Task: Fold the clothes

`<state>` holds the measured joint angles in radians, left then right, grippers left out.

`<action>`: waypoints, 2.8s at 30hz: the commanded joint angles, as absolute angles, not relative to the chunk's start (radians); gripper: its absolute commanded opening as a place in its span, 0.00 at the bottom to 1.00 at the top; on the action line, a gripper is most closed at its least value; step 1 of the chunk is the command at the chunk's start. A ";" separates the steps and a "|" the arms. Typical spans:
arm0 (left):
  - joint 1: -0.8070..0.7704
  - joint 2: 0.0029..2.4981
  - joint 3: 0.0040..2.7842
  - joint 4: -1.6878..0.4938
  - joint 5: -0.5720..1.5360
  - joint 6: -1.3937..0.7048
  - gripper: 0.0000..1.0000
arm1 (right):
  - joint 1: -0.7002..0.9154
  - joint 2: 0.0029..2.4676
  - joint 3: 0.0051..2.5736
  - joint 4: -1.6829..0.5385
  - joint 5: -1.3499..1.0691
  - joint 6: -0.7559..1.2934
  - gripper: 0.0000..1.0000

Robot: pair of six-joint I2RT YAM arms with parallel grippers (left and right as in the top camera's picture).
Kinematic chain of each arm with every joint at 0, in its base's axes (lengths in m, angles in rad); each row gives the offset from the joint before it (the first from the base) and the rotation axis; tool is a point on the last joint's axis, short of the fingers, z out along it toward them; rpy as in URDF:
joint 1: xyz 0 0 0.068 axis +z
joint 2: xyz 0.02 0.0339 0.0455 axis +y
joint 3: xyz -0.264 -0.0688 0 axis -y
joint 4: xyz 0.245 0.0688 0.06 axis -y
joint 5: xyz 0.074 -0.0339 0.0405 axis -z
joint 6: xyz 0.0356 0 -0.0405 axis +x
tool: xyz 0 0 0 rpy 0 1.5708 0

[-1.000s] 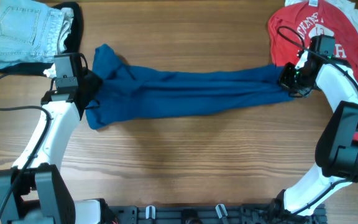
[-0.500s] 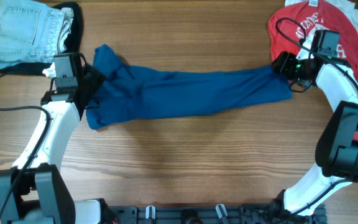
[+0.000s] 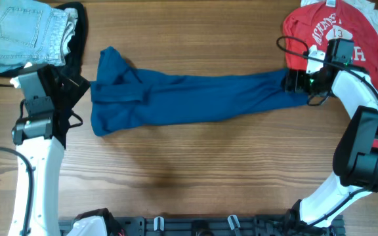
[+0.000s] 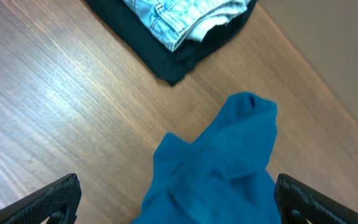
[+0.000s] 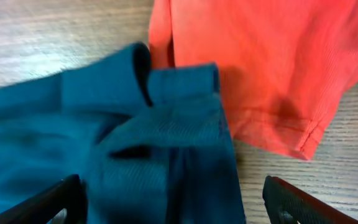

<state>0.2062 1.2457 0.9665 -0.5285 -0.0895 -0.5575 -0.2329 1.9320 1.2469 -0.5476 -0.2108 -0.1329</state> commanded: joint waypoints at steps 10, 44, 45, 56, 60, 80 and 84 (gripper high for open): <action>0.214 1.294 0.976 -0.591 -0.102 -0.501 1.00 | -0.241 2.038 1.234 -0.567 -0.278 -0.117 0.48; 0.214 1.318 0.976 -0.622 -0.103 -0.501 1.00 | 0.146 1.925 1.609 -0.995 -0.308 -0.102 0.05; 0.214 1.324 0.976 -0.622 -0.102 -0.501 1.00 | 0.176 1.925 1.609 -0.986 -0.307 -0.095 0.06; 0.214 1.371 0.976 -0.615 -0.102 -0.501 1.00 | 0.300 1.912 1.610 -0.923 -0.300 -0.012 0.82; 0.214 1.371 0.976 -0.614 -0.075 -0.501 1.00 | 0.290 1.909 1.610 -0.962 -0.265 -0.001 0.69; 0.214 1.371 0.976 -0.603 -0.053 -0.501 1.00 | 0.350 1.958 1.227 -0.642 -0.288 0.026 0.04; 0.214 1.371 0.976 -0.603 -0.052 -0.501 1.00 | 0.350 1.990 1.225 -0.585 -0.289 0.003 0.05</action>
<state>0.2062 1.3643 0.9665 -0.6060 -0.0578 -0.5194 0.3462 1.9469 1.2400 -0.6250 -0.2810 0.0067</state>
